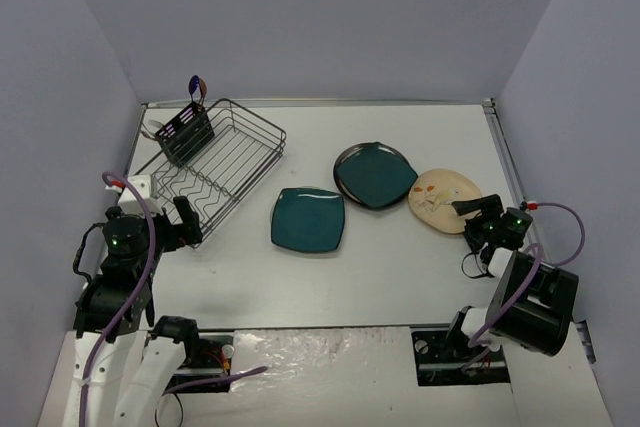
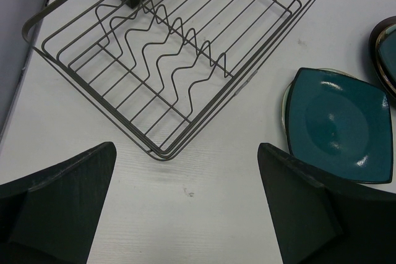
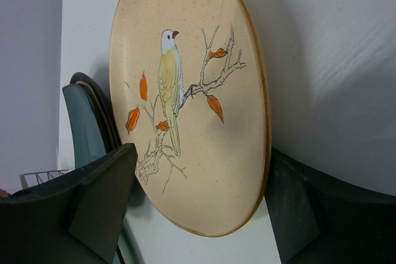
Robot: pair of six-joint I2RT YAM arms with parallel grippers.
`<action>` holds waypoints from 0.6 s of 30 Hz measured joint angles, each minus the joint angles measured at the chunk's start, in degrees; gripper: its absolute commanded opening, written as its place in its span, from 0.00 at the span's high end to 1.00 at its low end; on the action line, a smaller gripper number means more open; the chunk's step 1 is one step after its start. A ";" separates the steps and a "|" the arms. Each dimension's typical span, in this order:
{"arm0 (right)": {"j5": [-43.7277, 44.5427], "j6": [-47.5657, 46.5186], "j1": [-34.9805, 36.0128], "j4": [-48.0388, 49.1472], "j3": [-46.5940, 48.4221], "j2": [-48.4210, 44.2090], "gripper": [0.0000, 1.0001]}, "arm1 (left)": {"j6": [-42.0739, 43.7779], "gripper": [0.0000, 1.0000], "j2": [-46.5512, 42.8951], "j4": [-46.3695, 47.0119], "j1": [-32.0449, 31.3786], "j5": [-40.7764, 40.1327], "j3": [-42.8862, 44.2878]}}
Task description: Load the plates into the dish rack
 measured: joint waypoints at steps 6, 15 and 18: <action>0.10 0.44 -0.53 4.76 -0.55 3.18 0.53 | 0.01 0.03 -0.03 -0.01 0.00 0.00 0.00; 3.01 -0.05 -0.88 3.76 -1.29 4.81 1.00 | 0.02 0.03 -0.05 -0.02 0.00 0.00 0.00; 3.67 0.25 -0.85 1.27 -1.18 3.48 1.00 | 0.02 0.03 -0.08 -0.01 0.00 -0.02 0.00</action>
